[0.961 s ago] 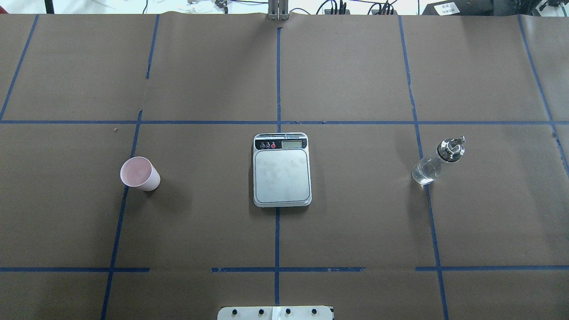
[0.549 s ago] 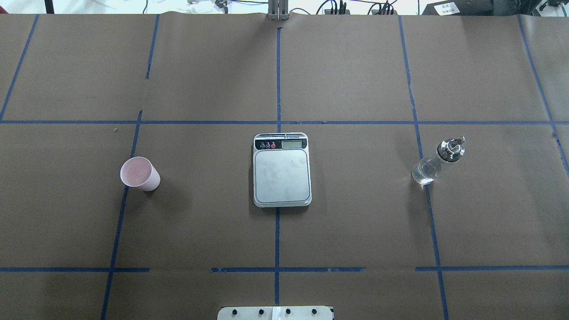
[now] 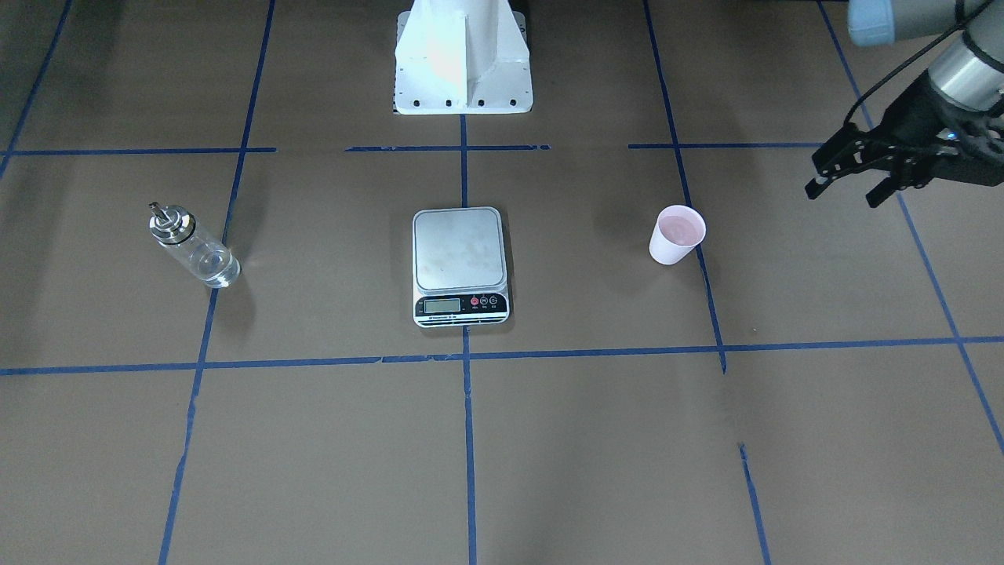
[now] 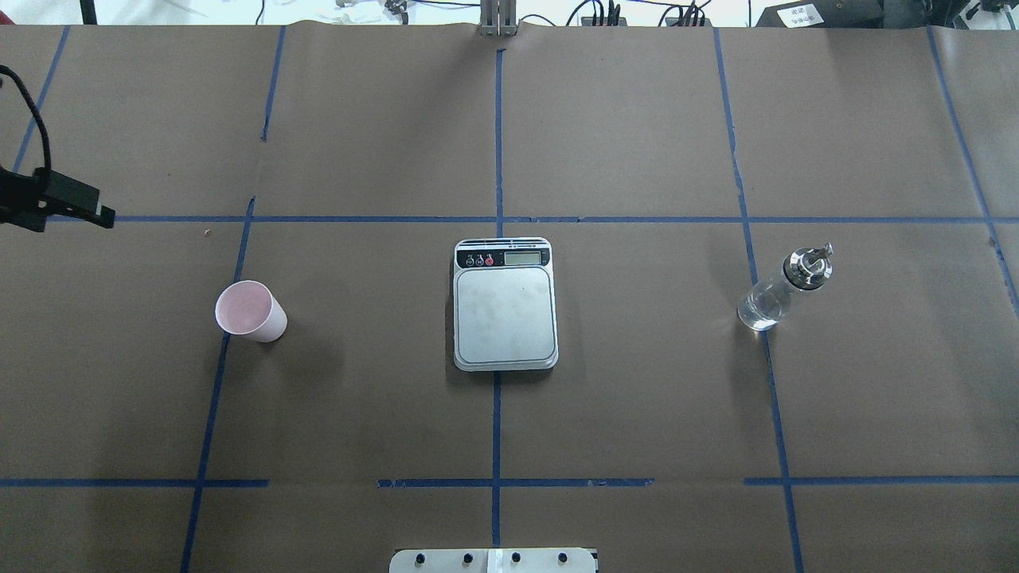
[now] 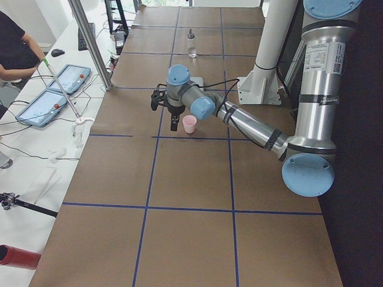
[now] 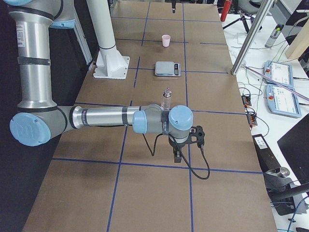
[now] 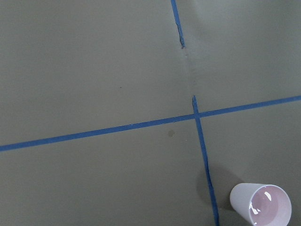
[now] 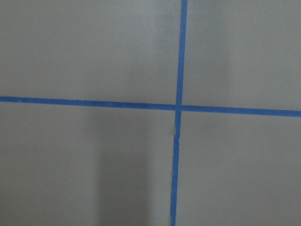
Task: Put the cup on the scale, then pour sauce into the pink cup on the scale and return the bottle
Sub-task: 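Reach the left gripper down to the pink cup and grasp it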
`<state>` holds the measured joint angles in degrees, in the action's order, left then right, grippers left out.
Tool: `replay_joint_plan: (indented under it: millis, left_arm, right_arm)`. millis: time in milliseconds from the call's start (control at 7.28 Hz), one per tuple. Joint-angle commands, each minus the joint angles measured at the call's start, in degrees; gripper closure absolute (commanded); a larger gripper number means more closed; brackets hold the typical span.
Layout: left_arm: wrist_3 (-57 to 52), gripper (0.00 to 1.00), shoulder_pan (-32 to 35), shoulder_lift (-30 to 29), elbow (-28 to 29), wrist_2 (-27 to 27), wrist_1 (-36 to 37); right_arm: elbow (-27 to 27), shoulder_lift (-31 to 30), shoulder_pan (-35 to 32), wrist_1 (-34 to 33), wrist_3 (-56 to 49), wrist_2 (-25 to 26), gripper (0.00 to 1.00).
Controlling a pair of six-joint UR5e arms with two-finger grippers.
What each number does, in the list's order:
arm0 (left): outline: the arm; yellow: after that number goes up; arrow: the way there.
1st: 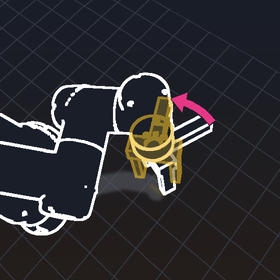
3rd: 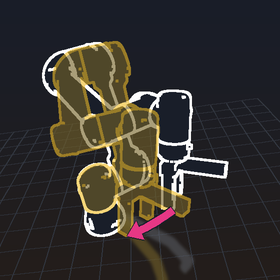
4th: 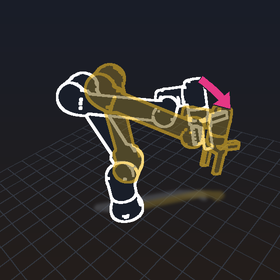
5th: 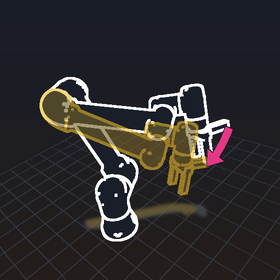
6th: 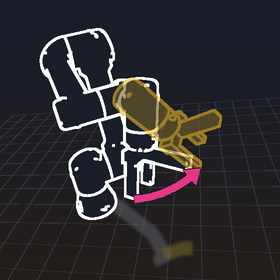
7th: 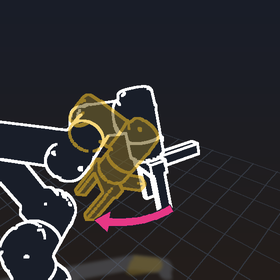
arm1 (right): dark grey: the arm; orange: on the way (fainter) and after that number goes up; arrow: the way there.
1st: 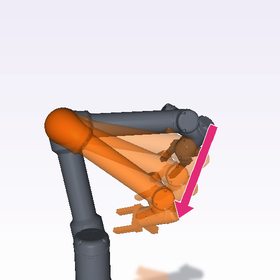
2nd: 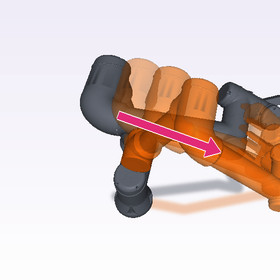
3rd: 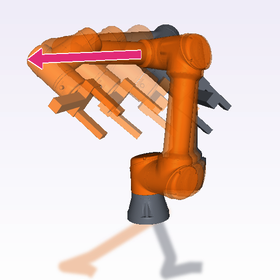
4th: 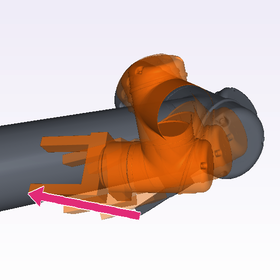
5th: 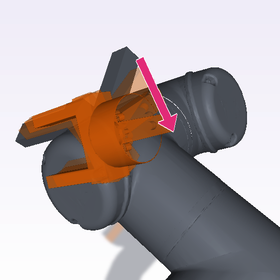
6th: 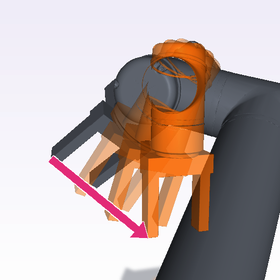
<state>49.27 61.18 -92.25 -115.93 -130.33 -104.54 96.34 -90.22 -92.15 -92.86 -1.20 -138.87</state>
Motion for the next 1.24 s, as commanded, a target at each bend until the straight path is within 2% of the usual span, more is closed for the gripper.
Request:
replay_joint_plan:
  millis: [0, 137, 275, 549, 1099]
  left_arm:
    - [16.2, 0.00, -9.5, 0.0, -0.1, 6.9, -5.0]
    - [21.7, 0.00, -14.6, 0.0, 0.3, 11.5, -6.6]
    - [25.0, 0.00, -18.6, -0.2, 1.0, 14.7, -6.8]
    - [25.6, 0.00, -21.2, -0.7, 3.2, 16.0, -6.9]
    - [25.4, 0.03, -21.4, -2.9, 7.1, 16.1, -6.9]
  right_arm:
    - [0.8, -0.3, 0.1, 5.0, 2.8, -0.6, 0.00]
    - [1.1, -2.5, 0.1, 8.6, 3.2, -0.8, 0.00]
    - [1.5, -2.2, 0.2, 8.7, 3.2, -0.9, 0.00]
    - [1.4, -2.2, 1.2, 8.0, 3.2, -0.7, 0.00]
    - [1.5, -1.6, 1.3, 8.3, 6.2, -0.9, 0.00]
